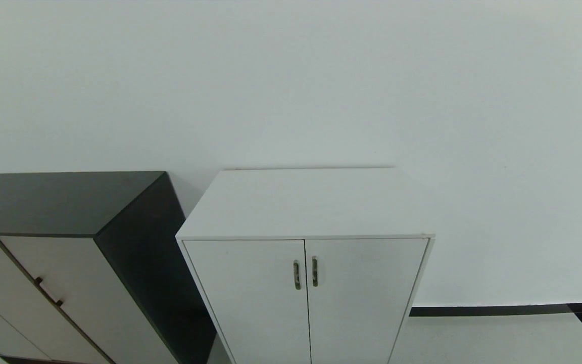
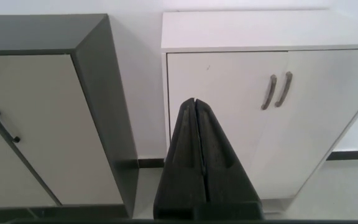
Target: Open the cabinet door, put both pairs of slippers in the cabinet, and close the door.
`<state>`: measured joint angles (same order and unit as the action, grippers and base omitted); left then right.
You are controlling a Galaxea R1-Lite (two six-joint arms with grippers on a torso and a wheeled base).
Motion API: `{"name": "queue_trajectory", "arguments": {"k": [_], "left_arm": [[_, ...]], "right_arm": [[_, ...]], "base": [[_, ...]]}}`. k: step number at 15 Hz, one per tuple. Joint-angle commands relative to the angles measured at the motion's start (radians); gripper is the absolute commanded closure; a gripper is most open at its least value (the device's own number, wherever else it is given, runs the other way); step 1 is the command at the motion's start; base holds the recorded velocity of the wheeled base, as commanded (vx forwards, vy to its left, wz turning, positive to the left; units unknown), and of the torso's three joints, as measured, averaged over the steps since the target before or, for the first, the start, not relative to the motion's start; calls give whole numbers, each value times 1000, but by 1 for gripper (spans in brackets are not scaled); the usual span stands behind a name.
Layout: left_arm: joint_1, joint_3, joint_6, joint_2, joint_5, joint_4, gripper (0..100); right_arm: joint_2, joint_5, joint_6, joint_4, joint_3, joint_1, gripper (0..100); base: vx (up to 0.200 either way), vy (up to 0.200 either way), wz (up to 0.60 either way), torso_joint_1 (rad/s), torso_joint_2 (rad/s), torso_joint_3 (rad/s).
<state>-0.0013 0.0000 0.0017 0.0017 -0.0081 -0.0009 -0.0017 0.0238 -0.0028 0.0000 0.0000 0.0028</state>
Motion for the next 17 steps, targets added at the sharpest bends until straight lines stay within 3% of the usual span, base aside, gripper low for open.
{"name": "queue_trajectory", "arguments": {"k": [1,17], "left_arm": [[0,0,0,1,0,-1,100],[0,0,0,1,0,-1,100]], "right_arm": [[2,1,0,0,0,0,100],[2,1,-5,0,0,0,100]], "base": [[0,0,0,0,0,0],[0,0,0,0,0,0]]}}
